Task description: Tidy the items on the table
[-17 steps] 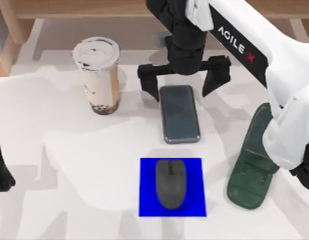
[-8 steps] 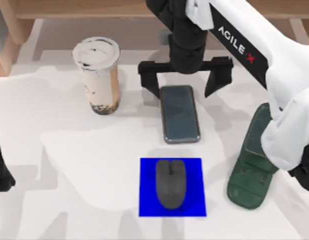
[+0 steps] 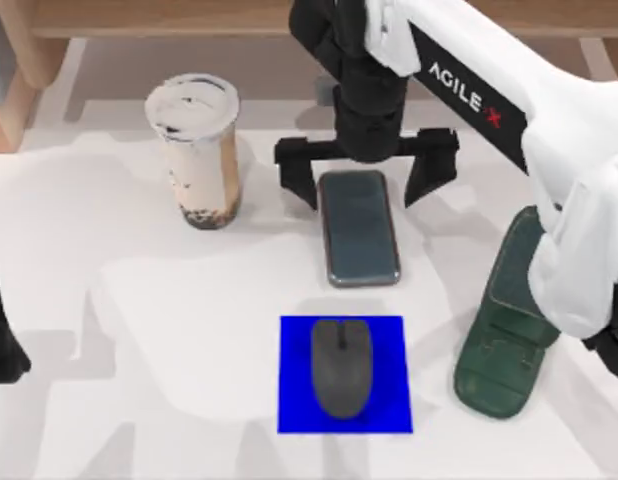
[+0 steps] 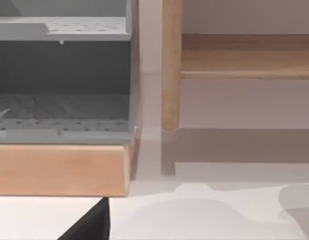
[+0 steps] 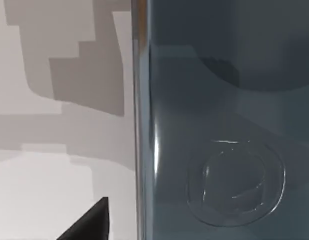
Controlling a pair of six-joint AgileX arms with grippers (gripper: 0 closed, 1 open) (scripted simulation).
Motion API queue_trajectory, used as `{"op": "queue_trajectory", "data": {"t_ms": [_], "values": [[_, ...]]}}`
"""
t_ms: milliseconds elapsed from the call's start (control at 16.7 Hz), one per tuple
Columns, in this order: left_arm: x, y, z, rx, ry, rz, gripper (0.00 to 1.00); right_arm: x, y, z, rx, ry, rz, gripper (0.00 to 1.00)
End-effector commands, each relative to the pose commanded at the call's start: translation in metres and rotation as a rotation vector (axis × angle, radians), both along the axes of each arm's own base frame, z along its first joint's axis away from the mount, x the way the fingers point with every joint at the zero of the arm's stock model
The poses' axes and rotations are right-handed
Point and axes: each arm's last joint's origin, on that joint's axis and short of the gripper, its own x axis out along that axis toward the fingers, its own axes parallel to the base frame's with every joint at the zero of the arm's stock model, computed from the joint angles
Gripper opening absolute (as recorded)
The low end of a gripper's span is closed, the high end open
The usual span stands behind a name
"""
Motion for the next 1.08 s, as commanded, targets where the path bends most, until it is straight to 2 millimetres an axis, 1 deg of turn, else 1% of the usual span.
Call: {"op": "queue_trajectory", "data": {"t_ms": [360,720,1020,1080], "values": [[0.000,0.000,0.000,0.000,0.000,0.000,1.00,0.001,0.001,-0.020,0.001,-0.001,0.000,1.00],[0.000,0.000,0.000,0.000,0.000,0.000,1.00,-0.001,0.000,-0.045,0.000,0.001,0.000,1.00],[0.000,0.000,0.000,0.000,0.000,0.000,1.00,-0.001,0.000,-0.046,0.000,-0.001,0.000,1.00],[0.000,0.000,0.000,0.000,0.000,0.000,1.00,-0.001,0.000,-0.046,0.000,-0.001,0.000,0.92]]}}
